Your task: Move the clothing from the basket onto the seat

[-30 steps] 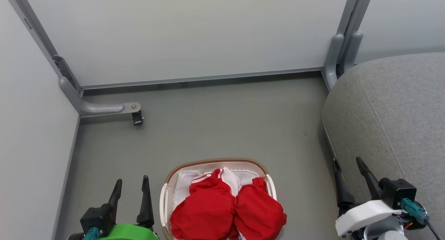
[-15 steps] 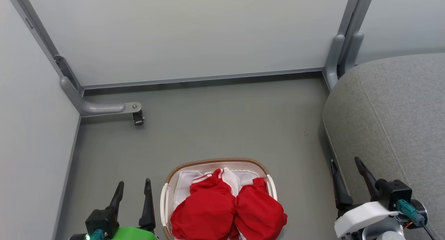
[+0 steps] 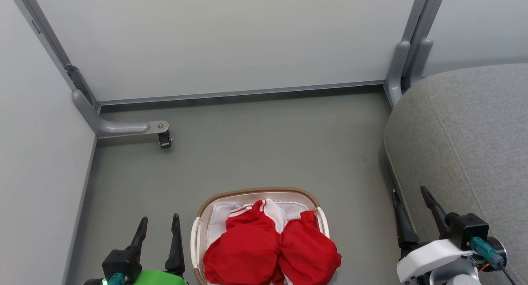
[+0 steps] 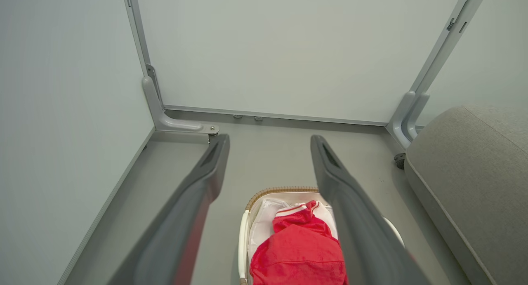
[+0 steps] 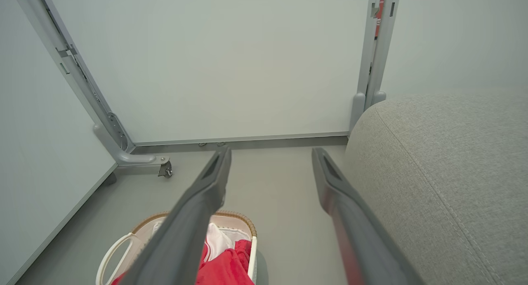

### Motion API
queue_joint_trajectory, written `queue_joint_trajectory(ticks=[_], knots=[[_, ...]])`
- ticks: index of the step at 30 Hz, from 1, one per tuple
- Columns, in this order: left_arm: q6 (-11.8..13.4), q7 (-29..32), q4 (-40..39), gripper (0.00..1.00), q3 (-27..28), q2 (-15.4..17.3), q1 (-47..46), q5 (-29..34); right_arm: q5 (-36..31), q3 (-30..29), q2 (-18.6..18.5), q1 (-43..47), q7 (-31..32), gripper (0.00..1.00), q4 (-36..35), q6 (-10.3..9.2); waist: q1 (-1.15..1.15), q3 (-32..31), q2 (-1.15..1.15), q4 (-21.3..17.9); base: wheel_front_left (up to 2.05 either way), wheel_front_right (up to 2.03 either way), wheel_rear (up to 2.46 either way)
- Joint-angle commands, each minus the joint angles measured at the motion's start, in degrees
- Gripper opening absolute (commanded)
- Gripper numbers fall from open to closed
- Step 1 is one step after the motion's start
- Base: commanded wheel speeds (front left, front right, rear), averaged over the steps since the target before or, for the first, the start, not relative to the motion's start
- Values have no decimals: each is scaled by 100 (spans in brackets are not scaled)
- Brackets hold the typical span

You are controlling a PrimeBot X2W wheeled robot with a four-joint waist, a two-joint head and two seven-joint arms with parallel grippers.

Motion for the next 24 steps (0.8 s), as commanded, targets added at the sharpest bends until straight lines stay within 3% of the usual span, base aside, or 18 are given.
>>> queue_joint_trajectory(ticks=[1, 13, 24], knots=[[19, -4, 7, 100, -9, 38, 19, -1, 20, -4, -34, 11, -27, 100, -2, 0, 0, 6, 0, -2, 0, 0, 0], [-174, -4, 83, 100, -72, 37, -391, 254, 1, -72, -34, -80, -27, 100, -122, 0, 0, 248, 0, 13, 0, 0, 0], [-450, -1, 956, 100, -621, 149, -1918, 758, -58, -244, -34, -740, -21, 100, -363, 0, 0, 1397, 0, -126, 0, 0, 0]])
